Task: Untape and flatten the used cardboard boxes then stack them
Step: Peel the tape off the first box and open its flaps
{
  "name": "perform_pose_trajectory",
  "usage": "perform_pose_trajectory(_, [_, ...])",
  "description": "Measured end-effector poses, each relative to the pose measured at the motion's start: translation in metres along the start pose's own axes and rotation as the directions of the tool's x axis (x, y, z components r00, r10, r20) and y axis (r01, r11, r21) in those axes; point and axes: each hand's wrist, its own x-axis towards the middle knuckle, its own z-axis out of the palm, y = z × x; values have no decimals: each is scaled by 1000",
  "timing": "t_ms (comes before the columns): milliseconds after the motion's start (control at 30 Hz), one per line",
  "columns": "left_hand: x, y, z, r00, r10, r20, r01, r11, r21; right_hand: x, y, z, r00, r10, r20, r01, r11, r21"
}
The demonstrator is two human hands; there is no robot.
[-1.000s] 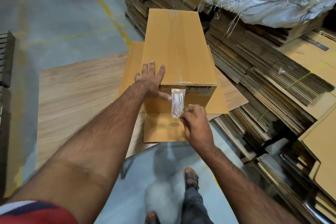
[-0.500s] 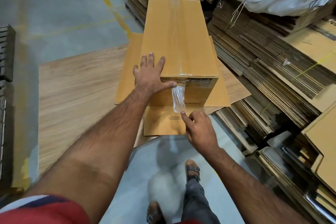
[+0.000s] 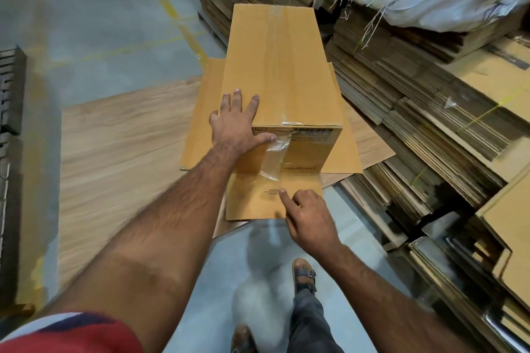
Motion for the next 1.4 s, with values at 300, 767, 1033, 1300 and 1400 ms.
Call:
perform_pose_trajectory(300, [1,-7,-9,989,73,127,-73,997,-3,44,20,-42,964,233,-128,-230,972,41])
perform_pose_trajectory(767, [-45,46,-61,893,-189,409,258,958,-121,147,78,-109,785,594,178,-589,804,-83])
perform_pose_trajectory(1033, [-21,33,-67,989,63,135,-49,994,-101,158,31,-126,896,444,3,-441,892,-99])
perform_pose_trajectory(1300, [3,-18,-47,999,-27,35,29,997,-74,137,10,-79,957,135,257,-83,976,-203])
perform_pose_trajectory(1400, [10,-20,-49,997,-78,20,79,997,-27,145,44,-97,930,112,349,-100,994,-51])
